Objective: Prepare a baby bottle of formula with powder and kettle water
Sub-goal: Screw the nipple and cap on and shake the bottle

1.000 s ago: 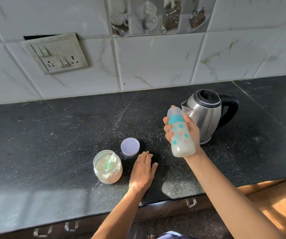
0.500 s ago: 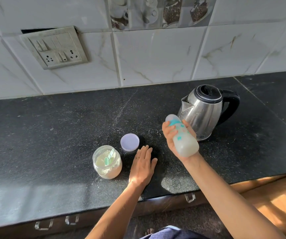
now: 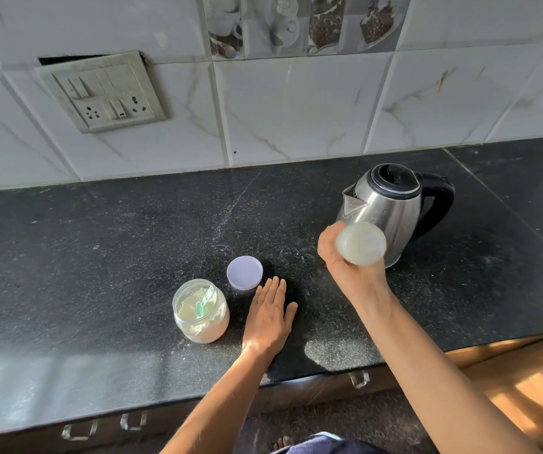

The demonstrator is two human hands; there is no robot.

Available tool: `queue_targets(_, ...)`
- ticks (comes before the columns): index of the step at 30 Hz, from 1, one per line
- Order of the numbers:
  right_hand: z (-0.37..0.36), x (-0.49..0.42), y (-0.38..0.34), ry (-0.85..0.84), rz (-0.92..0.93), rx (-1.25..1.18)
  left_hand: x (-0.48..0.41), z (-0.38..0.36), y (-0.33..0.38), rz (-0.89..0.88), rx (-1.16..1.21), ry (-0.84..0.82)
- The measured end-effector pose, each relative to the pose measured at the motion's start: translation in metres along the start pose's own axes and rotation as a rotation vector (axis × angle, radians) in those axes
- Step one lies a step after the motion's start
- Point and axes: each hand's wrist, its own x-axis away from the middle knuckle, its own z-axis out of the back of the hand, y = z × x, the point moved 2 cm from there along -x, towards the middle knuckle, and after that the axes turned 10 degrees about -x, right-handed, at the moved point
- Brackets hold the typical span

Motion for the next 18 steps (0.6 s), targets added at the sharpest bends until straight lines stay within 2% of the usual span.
queue_targets(1,0.0,0.0,0.003,0.011,-0.053,0.003,0.0,0.0,0.0,0.002,0.002,0.0)
queue_targets(2,0.0,0.001,0.004,0.004,-0.09,0.114,0.0,0.001,0.001,0.005,0.002,-0.001)
queue_targets(4,-0.004,-0.001,0.004,-0.008,-0.037,0.38,0.0,0.002,0.001,0.009,0.001,-0.004)
queue_targets(5,-0.007,-0.003,0.003,-0.027,-0.008,0.411,0.0,0.002,0.001,0.008,0.002,-0.006)
queue_targets(7,-0.005,-0.002,0.0,-0.032,0.034,0.237,0.001,0.002,0.001,0.007,0.01,-0.006)
queue_targets(9,0.0,-0.004,-0.004,-0.051,-0.026,0.123,0.001,0.003,0.001,0.013,0.014,-0.001)
queue_targets(11,0.002,-0.001,-0.001,-0.054,-0.114,0.361,0.001,0.003,0.002,0.017,0.021,0.003)
queue_targets(13,-0.003,-0.004,0.001,-0.072,-0.043,0.628,0.001,0.004,0.002,0.018,0.023,0.009)
queue_targets(14,-0.004,-0.006,0.002,-0.047,-0.024,0.614,0.001,0.004,0.002,0.02,0.022,0.011)
queue_targets(16,0.002,-0.008,-0.005,-0.018,0.035,0.415,0.001,0.004,0.003,0.025,0.023,0.011)
queue_targets(18,0.004,-0.005,-0.004,-0.013,-0.05,0.347,0.002,0.006,0.004,0.027,0.017,0.013)
